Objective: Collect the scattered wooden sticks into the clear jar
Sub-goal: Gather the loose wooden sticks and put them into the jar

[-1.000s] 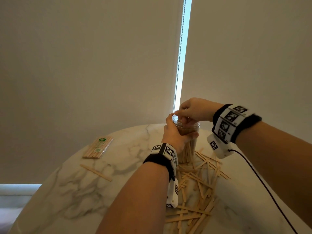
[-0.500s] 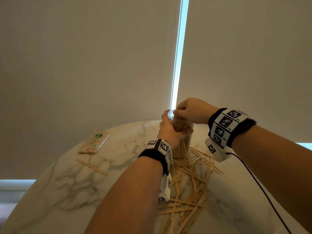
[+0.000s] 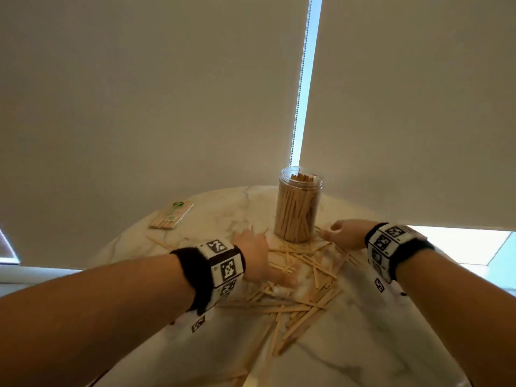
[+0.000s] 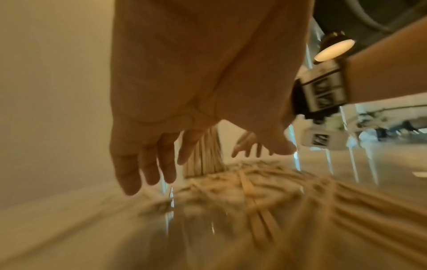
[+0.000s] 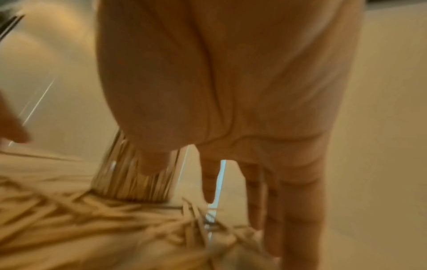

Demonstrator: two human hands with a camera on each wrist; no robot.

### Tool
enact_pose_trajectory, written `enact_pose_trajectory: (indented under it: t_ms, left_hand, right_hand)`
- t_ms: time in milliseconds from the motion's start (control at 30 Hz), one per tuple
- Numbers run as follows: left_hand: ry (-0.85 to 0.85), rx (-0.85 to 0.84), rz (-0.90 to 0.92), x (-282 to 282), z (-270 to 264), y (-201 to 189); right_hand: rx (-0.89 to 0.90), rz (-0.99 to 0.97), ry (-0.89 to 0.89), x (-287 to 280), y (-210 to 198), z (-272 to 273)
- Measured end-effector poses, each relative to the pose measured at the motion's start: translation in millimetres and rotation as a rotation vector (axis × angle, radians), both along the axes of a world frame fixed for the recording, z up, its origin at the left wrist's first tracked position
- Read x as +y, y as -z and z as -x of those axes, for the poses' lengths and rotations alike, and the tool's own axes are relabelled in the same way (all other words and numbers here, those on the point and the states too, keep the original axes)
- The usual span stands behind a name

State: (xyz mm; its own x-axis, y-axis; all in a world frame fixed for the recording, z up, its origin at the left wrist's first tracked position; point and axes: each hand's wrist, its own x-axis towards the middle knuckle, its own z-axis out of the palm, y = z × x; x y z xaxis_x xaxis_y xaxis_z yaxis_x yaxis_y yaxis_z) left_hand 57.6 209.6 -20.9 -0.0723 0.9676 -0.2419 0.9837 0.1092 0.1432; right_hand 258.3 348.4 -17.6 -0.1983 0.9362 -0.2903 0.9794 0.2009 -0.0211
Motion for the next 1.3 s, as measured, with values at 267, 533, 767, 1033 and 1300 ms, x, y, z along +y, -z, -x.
enact_pose_trajectory:
  t_ms: [267,533,767,1033,1300]
  left_hand:
    - [-0.062,0.076,-0.024,-45.8,19.0,31.3]
    - [-0.125,-0.052,-0.167,-48.5,13.0,36.8]
    - [-0.125,-0.035,-0.059,-63.2,-8.7,21.7]
    - [0.084,-0.380,-0.071,-87.1,-31.0,17.6]
    - [0.062,-0.111,-0.001,-92.4,-36.4,21.9]
  right_hand:
    - [-0.059,0.021,-0.068,-52.3,5.3,5.9]
    - [0.025,0.101,-0.158,-115.8,7.9,2.2]
    - [-0.002,0.082,-0.289,-157.8,6.4,13.8]
    - [0.193,-0.088,-0.356,-170.4,12.0,33.2]
    - [0.419,-0.007,-0.210,-169.0,14.2,17.2]
